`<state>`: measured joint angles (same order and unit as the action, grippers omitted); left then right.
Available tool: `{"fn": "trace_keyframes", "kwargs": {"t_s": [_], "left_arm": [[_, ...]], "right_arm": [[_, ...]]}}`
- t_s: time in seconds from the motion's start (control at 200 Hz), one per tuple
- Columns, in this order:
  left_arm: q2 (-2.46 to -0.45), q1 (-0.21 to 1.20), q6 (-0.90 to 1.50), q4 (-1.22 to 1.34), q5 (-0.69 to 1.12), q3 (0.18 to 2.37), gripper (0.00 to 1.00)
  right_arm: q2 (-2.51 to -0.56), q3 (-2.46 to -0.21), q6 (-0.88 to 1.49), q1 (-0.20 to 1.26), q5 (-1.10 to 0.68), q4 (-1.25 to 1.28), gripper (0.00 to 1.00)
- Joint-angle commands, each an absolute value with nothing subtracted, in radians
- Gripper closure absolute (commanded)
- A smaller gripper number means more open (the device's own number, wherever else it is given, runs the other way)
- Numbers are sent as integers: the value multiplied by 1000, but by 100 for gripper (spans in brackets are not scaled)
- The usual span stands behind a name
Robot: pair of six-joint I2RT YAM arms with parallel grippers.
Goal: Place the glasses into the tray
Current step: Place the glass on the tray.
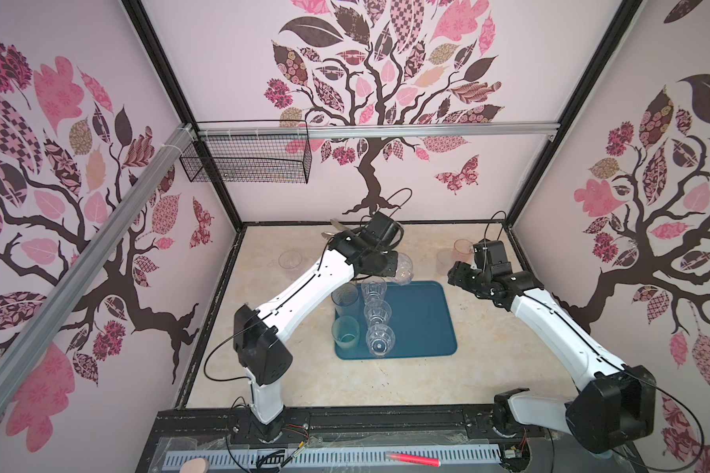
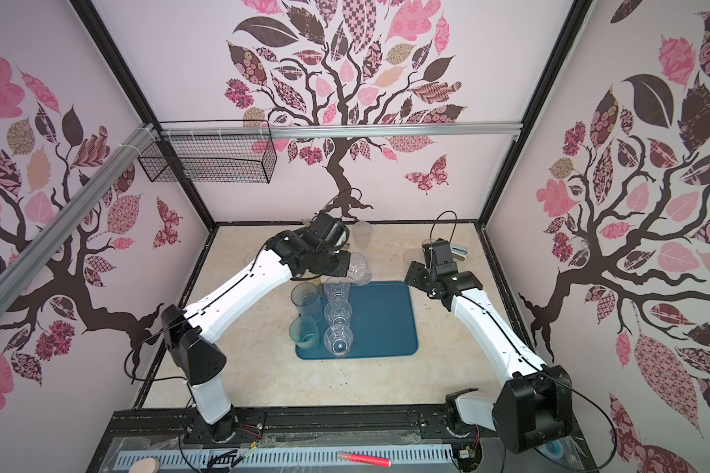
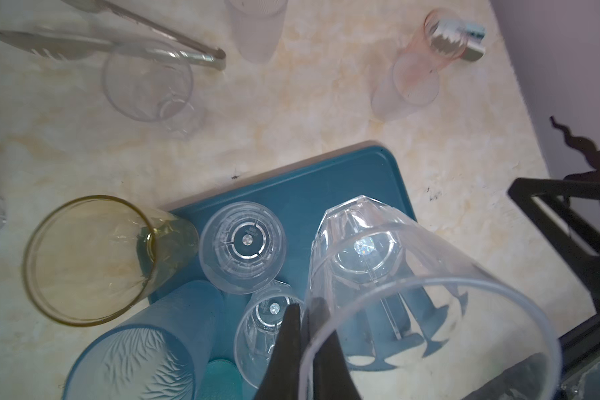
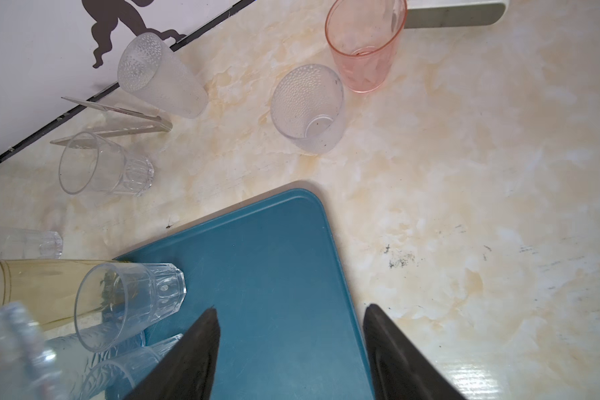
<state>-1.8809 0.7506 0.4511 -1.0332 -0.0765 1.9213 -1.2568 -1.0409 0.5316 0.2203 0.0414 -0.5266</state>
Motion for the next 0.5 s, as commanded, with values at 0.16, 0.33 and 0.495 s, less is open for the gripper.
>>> {"fn": "trace_keyframes", "kwargs": {"t_s": [0.16,0.33,0.495], "left_arm": [[-2032,778,403,-1059,-96,2059,100],[-2140,778,370,-1097,-131,2143,100],[-2215,780,351,-1117,-138,2193,100]], "right_arm": [[-1233,-1004,552,209,31,-527,31],[-1235,-1004,540,209,34,-531,32],[-1235,-999,534,209,38,-525,32]]}}
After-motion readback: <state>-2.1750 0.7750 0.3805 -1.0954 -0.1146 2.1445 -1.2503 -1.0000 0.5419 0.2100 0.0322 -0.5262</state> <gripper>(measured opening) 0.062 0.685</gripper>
